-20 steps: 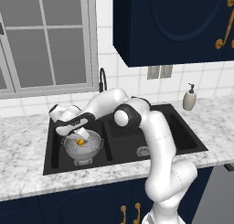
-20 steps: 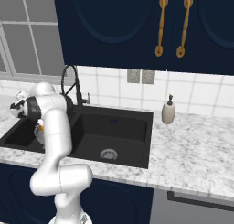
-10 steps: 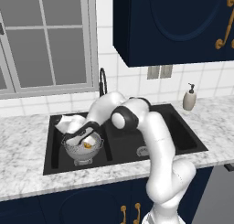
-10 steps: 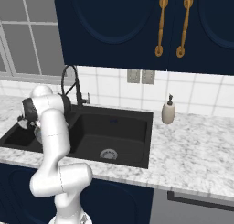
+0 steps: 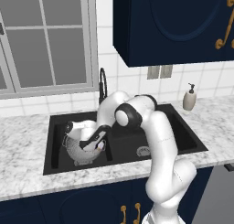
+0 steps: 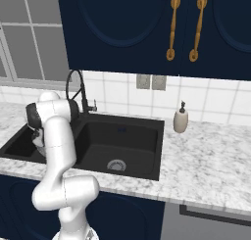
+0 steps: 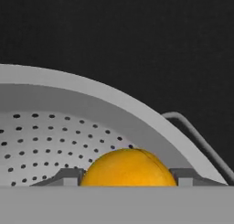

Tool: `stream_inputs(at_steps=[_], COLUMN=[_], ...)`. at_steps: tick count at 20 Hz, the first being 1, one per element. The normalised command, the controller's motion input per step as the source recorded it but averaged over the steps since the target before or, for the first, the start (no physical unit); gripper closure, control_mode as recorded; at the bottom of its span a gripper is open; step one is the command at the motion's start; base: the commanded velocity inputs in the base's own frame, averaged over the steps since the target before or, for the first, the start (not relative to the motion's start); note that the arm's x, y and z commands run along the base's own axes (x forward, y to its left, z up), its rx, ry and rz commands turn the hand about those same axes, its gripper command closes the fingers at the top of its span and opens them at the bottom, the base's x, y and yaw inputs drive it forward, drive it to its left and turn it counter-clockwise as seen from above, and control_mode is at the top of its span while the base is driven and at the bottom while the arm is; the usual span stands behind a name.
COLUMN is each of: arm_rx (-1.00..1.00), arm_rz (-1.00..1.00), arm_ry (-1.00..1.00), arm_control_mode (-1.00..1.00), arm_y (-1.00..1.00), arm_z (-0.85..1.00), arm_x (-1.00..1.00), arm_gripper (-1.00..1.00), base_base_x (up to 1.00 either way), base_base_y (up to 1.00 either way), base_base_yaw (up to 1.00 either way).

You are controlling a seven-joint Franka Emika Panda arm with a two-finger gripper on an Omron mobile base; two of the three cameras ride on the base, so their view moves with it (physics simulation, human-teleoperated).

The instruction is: Put the colander in the sink, put the tangerine in the colander, and turn on the sink faucet and pour water over the colander.

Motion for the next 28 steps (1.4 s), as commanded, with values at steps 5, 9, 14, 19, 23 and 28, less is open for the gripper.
stream_inputs(at_steps=[5,9,14,19,23,28], arm_rx=[0.04,0.08,0.14,0.17,0.16,0.16], arm_rz=[0.00,0.00,0.06,0.06,0.04,0.00], arm_ry=[-0.20,-0.18,-0.18,-0.24,-0.19,-0.11], arm_control_mode=[-1.00,-1.00,-1.00,-1.00,-1.00,-1.00], arm_y=[0.00,0.00,0.00,0.14,0.54,0.62], arm_z=[0.02,0.18,0.27,0.72,0.89,0.84], arm_x=[0.10,0.02,0.00,-0.23,-0.24,-0.30], arm_gripper=[-1.00,-1.00,-1.00,-1.00,-1.00,-1.00], base_base_x=[0.00,0.00,0.00,0.00,0.00,0.00], base_base_y=[0.00,0.00,0.00,0.00,0.00,0.00], base_base_yaw=[0.00,0.00,0.00,0.00,0.00,0.00])
